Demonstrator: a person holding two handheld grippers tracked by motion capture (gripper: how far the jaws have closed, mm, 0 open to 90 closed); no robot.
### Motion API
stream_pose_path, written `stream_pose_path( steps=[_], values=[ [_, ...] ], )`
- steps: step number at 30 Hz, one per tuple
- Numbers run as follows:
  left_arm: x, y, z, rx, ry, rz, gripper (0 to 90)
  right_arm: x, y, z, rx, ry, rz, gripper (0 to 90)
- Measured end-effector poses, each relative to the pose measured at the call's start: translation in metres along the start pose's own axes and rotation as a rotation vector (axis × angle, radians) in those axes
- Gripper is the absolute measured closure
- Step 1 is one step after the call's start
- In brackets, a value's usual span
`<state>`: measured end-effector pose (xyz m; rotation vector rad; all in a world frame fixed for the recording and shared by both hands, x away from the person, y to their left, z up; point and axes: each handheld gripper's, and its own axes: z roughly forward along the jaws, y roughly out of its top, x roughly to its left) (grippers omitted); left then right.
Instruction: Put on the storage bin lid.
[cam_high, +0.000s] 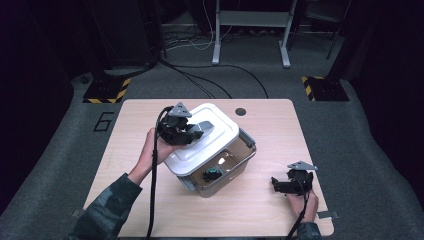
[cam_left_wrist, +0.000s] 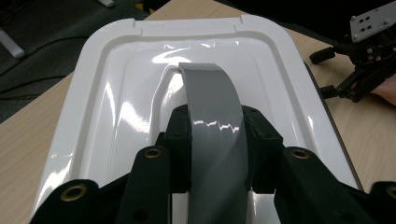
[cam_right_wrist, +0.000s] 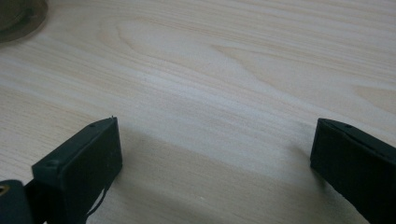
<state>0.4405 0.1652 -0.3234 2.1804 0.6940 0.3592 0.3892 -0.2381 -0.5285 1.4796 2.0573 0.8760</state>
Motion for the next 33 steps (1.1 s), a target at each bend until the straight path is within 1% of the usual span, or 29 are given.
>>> stream_pose_path(
  steps=[5, 7, 10, 13, 19, 23, 25, 26, 28, 29, 32, 33],
  values=[
    [-0.006, 0.001, 0.010, 0.015, -0.017, 0.008, 67.1, 0.000, 0.000, 0.000, 0.000, 0.000, 0.000, 1.4],
    [-0.009, 0.002, 0.014, 0.026, -0.022, 0.018, 67.1, 0.000, 0.000, 0.000, 0.000, 0.001, 0.001, 1.5],
    [-0.013, 0.003, 0.021, 0.033, -0.032, 0.016, 67.1, 0.000, 0.000, 0.000, 0.000, -0.001, 0.000, 1.5],
    [-0.016, 0.003, 0.028, 0.051, -0.038, 0.025, 67.1, 0.000, 0.000, 0.000, -0.001, 0.001, 0.001, 1.5],
    [-0.021, 0.002, 0.041, 0.075, -0.048, 0.015, 67.0, 0.000, 0.000, 0.000, 0.000, 0.001, 0.000, 1.6],
    [-0.024, 0.001, 0.047, 0.088, -0.051, 0.018, 67.1, 0.000, 0.000, 0.000, 0.000, 0.000, -0.002, 1.6],
    [-0.025, 0.001, 0.049, 0.089, -0.057, 0.010, 67.0, 0.000, 0.000, 0.000, 0.000, 0.000, -0.004, 1.6],
    [-0.025, 0.001, 0.051, 0.090, -0.056, 0.016, 67.0, 0.000, 0.000, 0.000, 0.000, 0.000, -0.004, 1.6],
    [-0.028, 0.002, 0.054, 0.093, -0.059, 0.006, 67.0, 0.000, 0.000, 0.000, 0.000, 0.000, -0.004, 1.6],
    [-0.028, 0.002, 0.055, 0.094, -0.059, 0.011, 67.0, 0.000, 0.000, 0.000, 0.000, 0.000, -0.004, 1.6],
    [-0.031, 0.002, 0.059, 0.095, -0.064, 0.000, 67.0, 0.000, 0.000, 0.000, 0.000, 0.000, -0.004, 1.6],
    [-0.032, 0.002, 0.061, 0.096, -0.062, 0.002, 66.9, 0.000, 0.000, 0.000, 0.000, 0.000, -0.004, 1.7]
  ],
)
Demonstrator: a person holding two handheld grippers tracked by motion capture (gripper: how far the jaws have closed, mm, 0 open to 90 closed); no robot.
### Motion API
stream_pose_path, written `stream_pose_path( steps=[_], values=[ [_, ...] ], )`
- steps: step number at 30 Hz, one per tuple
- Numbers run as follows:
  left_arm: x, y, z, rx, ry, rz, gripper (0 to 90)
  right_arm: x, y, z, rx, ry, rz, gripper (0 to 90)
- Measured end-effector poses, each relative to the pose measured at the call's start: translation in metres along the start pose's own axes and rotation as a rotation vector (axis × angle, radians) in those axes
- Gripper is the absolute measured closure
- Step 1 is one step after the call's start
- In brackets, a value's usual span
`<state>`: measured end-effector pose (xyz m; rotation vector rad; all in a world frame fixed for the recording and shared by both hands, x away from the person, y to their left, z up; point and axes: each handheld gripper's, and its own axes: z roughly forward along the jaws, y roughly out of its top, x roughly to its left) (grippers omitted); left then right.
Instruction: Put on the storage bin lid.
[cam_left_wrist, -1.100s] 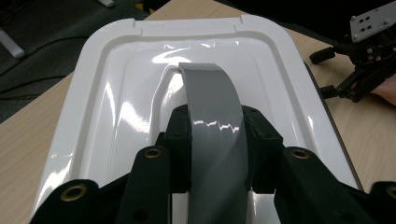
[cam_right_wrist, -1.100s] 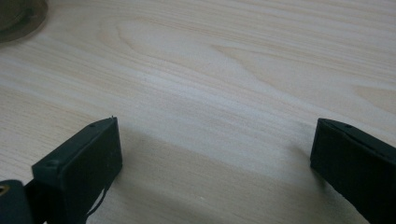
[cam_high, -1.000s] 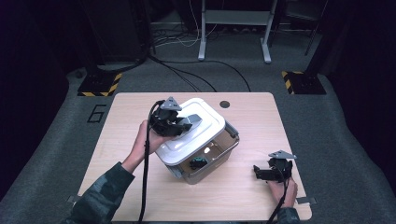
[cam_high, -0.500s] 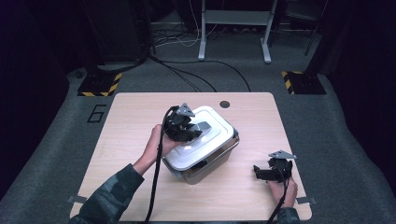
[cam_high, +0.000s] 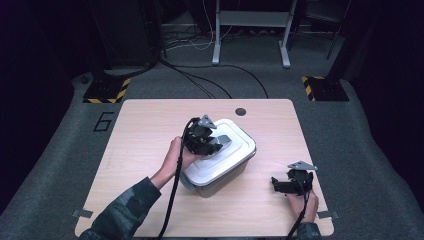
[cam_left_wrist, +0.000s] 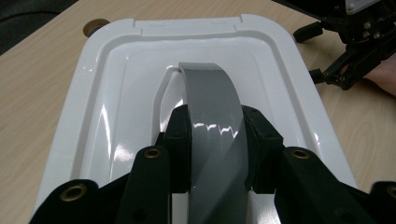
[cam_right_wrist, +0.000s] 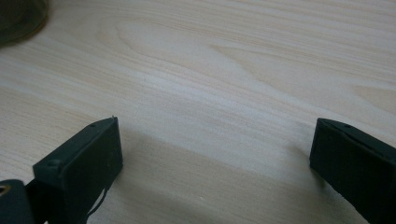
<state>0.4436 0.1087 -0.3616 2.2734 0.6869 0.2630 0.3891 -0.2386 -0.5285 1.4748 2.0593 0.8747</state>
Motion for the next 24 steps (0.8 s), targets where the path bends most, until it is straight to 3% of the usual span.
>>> stream_pose_path(
  steps=[12, 24],
  values=[
    [-0.007, -0.006, 0.008, 0.010, -0.002, 0.007, 65.2, 0.000, 0.000, 0.000, 0.000, 0.000, 0.000, 1.7],
    [-0.008, -0.005, -0.002, -0.019, 0.019, 0.020, 42.2, 0.000, 0.000, 0.000, 0.000, 0.000, 0.000, 1.7]
  ],
)
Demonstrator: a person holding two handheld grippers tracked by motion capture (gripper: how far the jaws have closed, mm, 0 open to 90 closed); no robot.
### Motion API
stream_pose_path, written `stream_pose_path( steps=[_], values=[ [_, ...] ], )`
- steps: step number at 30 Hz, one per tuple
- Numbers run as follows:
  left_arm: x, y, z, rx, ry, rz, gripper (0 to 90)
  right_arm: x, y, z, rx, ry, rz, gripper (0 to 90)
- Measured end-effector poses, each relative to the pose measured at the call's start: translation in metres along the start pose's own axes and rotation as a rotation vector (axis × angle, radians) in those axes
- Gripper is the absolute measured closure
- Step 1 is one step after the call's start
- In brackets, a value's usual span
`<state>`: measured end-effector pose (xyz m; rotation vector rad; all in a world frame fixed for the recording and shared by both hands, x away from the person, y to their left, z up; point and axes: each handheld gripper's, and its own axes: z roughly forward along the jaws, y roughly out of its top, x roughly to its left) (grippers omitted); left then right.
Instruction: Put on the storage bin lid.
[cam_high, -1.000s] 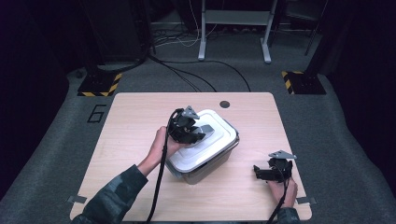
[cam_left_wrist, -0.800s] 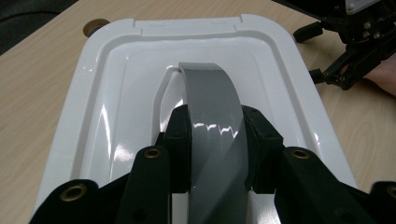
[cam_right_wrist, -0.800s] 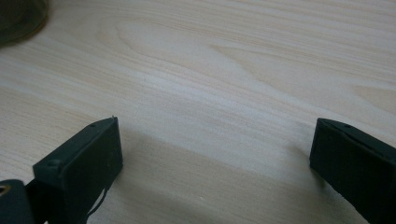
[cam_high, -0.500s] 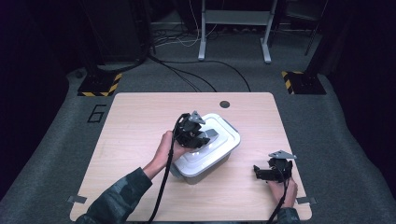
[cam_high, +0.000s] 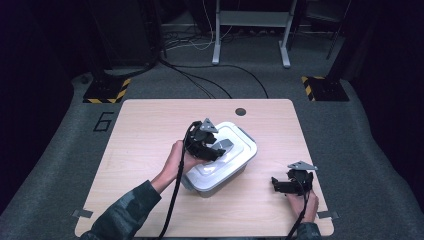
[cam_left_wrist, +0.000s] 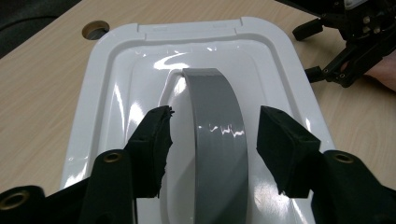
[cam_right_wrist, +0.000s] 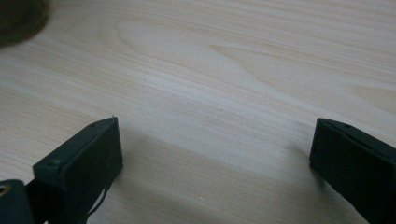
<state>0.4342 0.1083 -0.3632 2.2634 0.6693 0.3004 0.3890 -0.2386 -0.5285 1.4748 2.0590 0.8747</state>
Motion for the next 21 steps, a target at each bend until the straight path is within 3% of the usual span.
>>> stream_pose_path(
  steps=[5, 10, 21],
  values=[
    [0.003, 0.000, -0.011, -0.008, 0.000, 0.013, 33.0, 0.000, 0.000, 0.000, 0.000, 0.000, 0.000, 1.7],
    [0.010, -0.002, -0.025, -0.021, 0.027, 0.010, 23.5, 0.000, 0.000, 0.000, 0.000, 0.000, 0.000, 1.7],
    [0.035, -0.018, -0.056, -0.056, 0.076, -0.057, 13.5, 0.000, 0.000, 0.000, 0.000, -0.001, 0.001, 1.7]
  ],
)
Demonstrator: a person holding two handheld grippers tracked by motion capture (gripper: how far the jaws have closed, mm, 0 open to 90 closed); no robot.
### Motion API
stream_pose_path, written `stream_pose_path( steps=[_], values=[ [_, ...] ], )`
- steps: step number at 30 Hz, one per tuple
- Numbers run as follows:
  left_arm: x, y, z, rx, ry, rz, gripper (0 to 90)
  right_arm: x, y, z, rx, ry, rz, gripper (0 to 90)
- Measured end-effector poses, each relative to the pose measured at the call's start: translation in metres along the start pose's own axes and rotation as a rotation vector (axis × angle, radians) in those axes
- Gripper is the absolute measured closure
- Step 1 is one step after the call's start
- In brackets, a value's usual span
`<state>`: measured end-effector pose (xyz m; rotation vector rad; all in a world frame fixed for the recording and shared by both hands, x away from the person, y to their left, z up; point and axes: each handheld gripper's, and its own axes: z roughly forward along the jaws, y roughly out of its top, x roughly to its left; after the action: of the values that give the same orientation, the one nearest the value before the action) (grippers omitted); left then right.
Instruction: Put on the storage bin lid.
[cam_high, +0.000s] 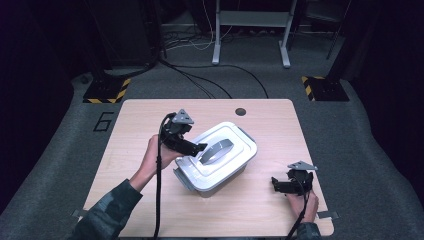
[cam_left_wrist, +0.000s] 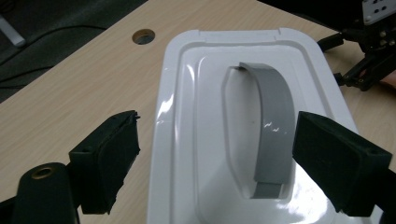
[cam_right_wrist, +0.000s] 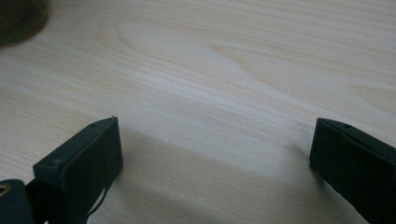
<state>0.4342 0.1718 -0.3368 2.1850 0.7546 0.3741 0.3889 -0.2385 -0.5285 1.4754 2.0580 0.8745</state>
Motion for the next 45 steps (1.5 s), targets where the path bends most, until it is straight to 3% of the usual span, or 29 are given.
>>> stream_pose_path(
  steps=[14, 22, 34, 41, 43, 45],
  values=[
    [0.039, -0.028, -0.031, -0.011, 0.086, -0.082, 1.1, 0.000, 0.000, 0.000, 0.001, -0.002, 0.002, 1.8],
    [0.061, -0.050, -0.041, -0.007, 0.125, -0.127, 0.1, 0.000, 0.000, 0.000, 0.001, -0.001, 0.003, 1.8],
    [0.094, -0.096, -0.043, 0.032, 0.174, -0.236, 0.0, 0.000, 0.000, 0.000, 0.001, -0.005, 0.003, 1.8],
    [0.110, -0.125, -0.037, 0.056, 0.199, -0.318, 0.0, 0.000, 0.000, 0.000, 0.002, -0.003, 0.004, 1.8],
    [0.114, -0.132, -0.035, 0.066, 0.202, -0.324, 0.0, 0.000, 0.000, 0.000, 0.002, -0.003, 0.004, 1.8],
    [0.116, -0.141, -0.031, 0.070, 0.202, -0.361, 0.0, 0.000, 0.000, 0.000, 0.001, -0.003, 0.004, 1.8]
  ],
)
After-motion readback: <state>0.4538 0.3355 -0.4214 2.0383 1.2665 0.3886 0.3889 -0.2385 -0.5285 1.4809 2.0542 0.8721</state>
